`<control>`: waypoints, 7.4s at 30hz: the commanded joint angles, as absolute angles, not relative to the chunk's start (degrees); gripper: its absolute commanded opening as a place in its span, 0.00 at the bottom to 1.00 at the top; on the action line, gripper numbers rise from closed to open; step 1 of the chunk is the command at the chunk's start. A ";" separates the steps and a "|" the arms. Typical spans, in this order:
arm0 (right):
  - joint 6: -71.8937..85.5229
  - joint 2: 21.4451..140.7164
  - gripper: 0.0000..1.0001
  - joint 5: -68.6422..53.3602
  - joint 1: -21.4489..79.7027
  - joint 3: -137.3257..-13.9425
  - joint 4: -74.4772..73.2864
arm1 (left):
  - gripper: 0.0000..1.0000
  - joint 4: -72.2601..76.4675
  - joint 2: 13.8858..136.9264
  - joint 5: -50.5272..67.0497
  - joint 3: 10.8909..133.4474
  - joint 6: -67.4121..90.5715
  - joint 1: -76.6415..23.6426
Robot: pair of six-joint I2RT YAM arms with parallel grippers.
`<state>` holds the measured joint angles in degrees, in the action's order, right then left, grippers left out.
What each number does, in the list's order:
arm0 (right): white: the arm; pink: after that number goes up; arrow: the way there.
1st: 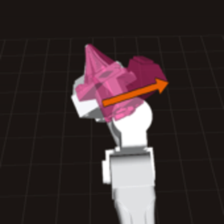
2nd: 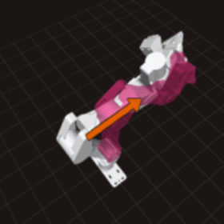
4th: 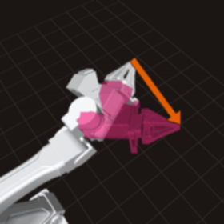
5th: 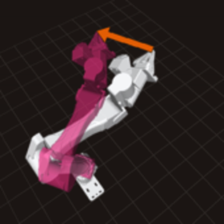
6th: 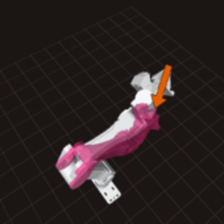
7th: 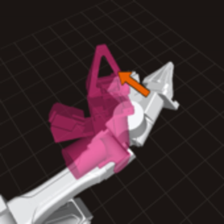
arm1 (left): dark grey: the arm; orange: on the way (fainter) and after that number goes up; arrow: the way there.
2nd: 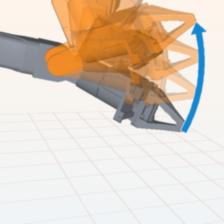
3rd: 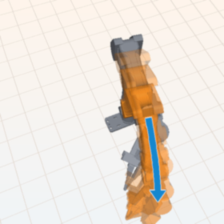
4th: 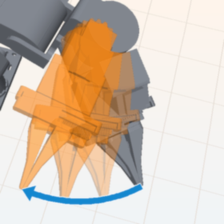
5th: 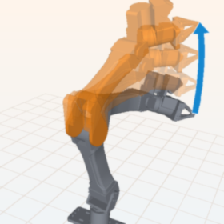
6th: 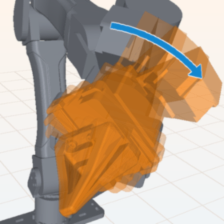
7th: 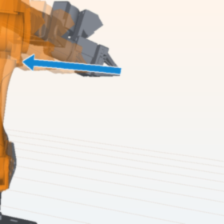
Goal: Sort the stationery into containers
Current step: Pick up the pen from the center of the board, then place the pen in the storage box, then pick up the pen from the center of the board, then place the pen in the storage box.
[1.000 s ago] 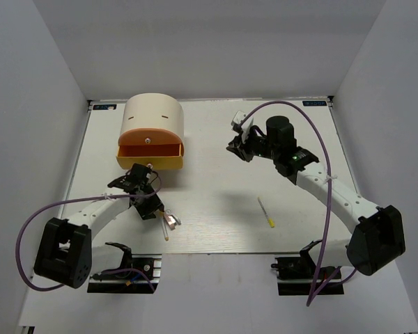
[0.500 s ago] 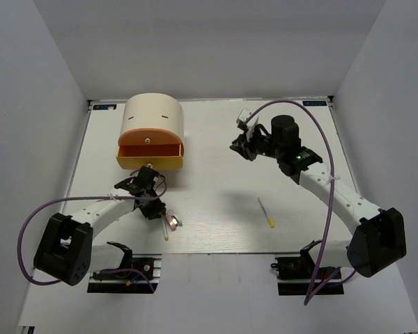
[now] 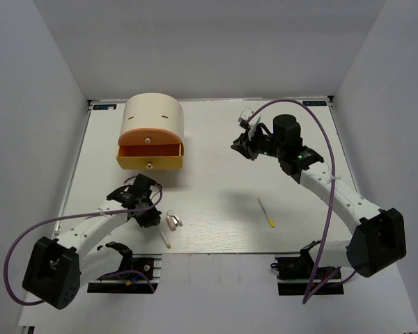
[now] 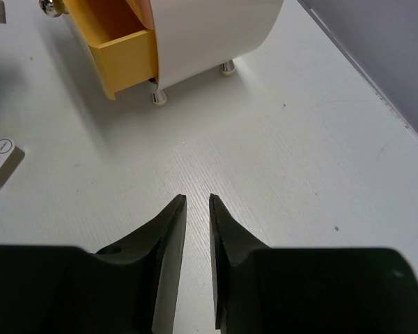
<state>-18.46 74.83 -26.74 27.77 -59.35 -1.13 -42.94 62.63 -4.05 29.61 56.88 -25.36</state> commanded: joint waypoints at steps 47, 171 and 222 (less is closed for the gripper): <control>-21.53 70.14 0.27 -26.45 24.79 -54.14 0.09 | 0.00 -10.46 49.66 -36.47 45.70 78.83 -25.66; -19.93 107.49 0.00 -70.48 35.41 -113.48 -11.80 | 0.89 -37.09 35.77 -19.34 33.49 61.26 -25.66; -18.10 101.10 0.26 -53.61 34.55 -101.70 -13.26 | 0.66 -19.51 47.19 -22.93 34.71 50.19 -25.14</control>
<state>-19.55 108.14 -55.20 36.71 -103.94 -9.21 -21.58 46.44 -20.71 32.53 52.49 -25.61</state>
